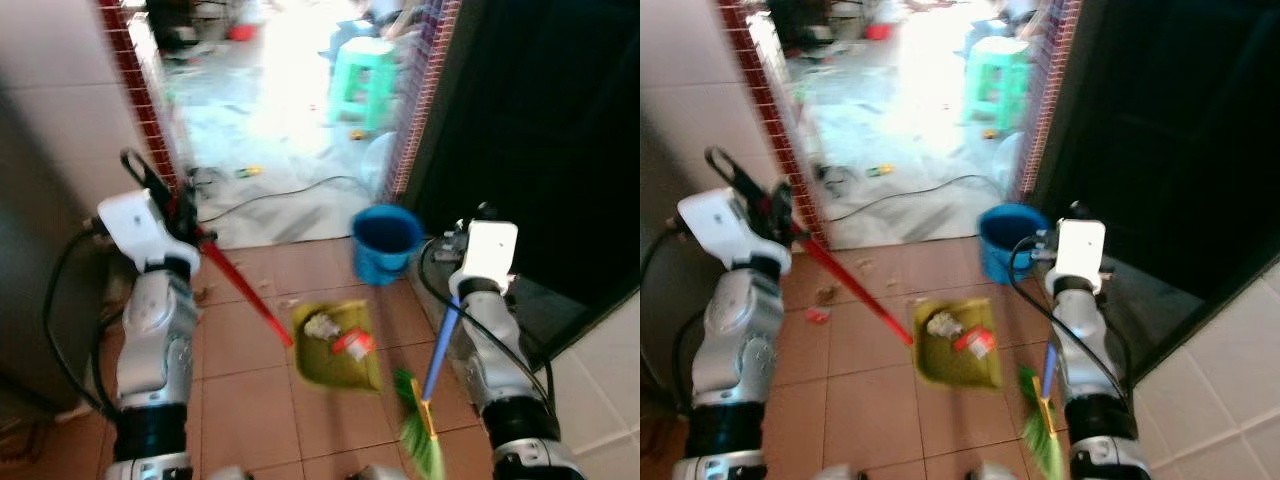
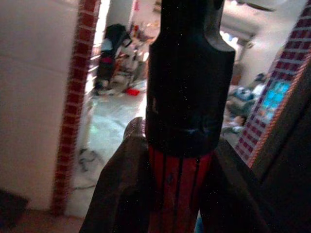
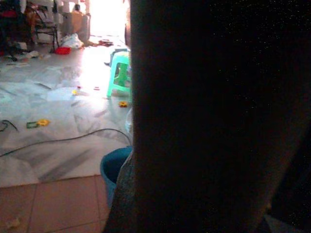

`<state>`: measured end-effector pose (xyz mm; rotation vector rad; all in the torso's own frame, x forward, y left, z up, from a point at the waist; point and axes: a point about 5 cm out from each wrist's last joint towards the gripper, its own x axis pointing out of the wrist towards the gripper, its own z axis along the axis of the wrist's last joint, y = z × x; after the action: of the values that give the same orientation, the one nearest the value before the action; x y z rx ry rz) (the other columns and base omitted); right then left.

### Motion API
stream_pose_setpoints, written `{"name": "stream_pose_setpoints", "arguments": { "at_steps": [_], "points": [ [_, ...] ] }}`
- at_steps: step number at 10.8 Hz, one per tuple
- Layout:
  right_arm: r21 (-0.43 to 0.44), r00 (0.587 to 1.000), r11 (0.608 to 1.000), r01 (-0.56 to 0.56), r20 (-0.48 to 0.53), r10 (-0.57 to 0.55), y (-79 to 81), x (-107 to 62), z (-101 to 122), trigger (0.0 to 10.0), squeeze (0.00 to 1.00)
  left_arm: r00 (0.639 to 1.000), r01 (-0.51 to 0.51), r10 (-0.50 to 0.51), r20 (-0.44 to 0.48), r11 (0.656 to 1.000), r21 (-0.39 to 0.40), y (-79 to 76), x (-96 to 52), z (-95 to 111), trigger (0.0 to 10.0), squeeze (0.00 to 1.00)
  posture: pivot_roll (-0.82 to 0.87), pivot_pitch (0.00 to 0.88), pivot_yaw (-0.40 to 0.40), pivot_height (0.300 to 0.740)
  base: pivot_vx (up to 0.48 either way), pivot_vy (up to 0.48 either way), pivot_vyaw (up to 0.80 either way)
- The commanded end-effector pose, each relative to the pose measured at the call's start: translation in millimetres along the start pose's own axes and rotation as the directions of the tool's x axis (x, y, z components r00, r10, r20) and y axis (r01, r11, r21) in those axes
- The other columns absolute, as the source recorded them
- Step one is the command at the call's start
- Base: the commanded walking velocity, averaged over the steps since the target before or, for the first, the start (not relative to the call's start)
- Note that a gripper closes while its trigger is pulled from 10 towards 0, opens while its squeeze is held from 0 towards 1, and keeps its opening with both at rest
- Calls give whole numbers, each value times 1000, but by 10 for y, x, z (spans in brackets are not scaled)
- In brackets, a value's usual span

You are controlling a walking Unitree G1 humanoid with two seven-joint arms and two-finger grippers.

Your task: Sweep floor

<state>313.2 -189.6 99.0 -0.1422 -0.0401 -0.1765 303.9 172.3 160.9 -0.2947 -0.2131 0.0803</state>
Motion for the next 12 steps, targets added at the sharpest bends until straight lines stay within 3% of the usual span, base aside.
{"name": "stream_pose_setpoints", "arguments": {
  "at_steps": [1,9,12],
  "points": [
    [-11,1000,1000,7,-4,-7,-10,12,-2,10000,0,996,13,-9,84,999,-46,-57,63,207,10000,0,-67,0,-10,740,285,0,0],
    [-18,1000,1000,-3,-12,2,-2,33,-25,10000,0,985,7,16,172,991,-132,-115,207,546,10000,0,-70,0,-12,740,349,0,0],
    [-14,1000,1000,-4,-9,4,17,53,-17,10000,0,984,2,22,177,991,-135,-106,237,570,10000,0,-69,0,-12,740,350,0,0]
  ]
}}
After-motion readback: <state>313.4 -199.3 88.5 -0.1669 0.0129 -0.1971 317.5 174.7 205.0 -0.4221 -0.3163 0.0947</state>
